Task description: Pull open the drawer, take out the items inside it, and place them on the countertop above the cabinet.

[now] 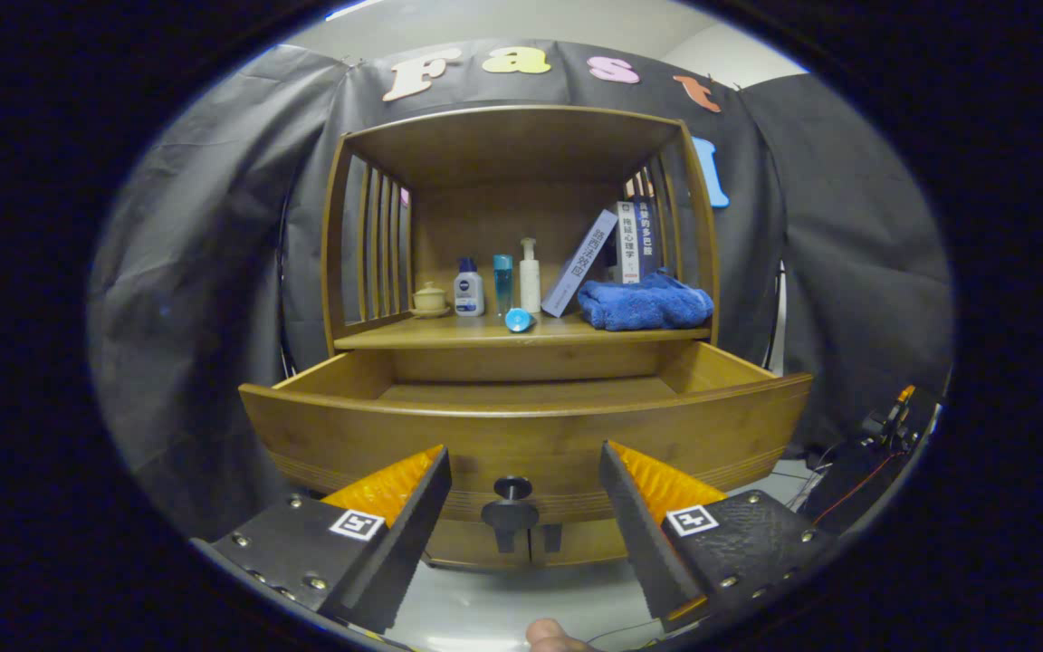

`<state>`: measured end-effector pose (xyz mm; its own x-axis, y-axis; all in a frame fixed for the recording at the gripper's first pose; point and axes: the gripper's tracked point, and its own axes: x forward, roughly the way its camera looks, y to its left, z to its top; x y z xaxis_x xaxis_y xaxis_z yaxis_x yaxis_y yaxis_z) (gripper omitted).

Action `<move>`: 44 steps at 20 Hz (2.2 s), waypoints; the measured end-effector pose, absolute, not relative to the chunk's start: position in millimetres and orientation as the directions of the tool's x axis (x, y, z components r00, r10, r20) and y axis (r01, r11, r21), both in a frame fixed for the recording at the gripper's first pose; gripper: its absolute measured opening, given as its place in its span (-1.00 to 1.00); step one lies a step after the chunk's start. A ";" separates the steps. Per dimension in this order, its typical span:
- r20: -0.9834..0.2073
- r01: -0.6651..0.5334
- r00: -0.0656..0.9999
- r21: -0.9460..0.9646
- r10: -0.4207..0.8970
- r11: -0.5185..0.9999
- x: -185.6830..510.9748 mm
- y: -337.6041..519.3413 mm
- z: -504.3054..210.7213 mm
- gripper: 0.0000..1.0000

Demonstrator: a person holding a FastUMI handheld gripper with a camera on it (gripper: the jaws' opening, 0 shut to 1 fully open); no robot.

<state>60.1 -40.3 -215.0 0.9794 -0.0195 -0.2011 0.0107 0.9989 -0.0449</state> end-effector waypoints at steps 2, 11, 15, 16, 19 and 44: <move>-0.204 0.017 0.979 -0.060 -0.029 0.998 74.6 -42.4 -224.8 0.95; -0.130 0.016 0.991 0.038 -0.011 0.999 118.6 -50.5 -235.7 0.99; -0.102 0.013 0.995 0.018 -0.011 1.000 144.5 -52.2 -235.2 0.99; -0.091 0.014 0.996 0.026 -0.011 1.000 145.9 -50.3 -235.6 0.98; -0.077 0.014 0.997 0.031 -0.012 0.999 154.4 -49.5 -235.3 0.98; 0.121 0.018 0.992 0.019 -0.020 1.000 230.8 -45.3 -243.5 0.95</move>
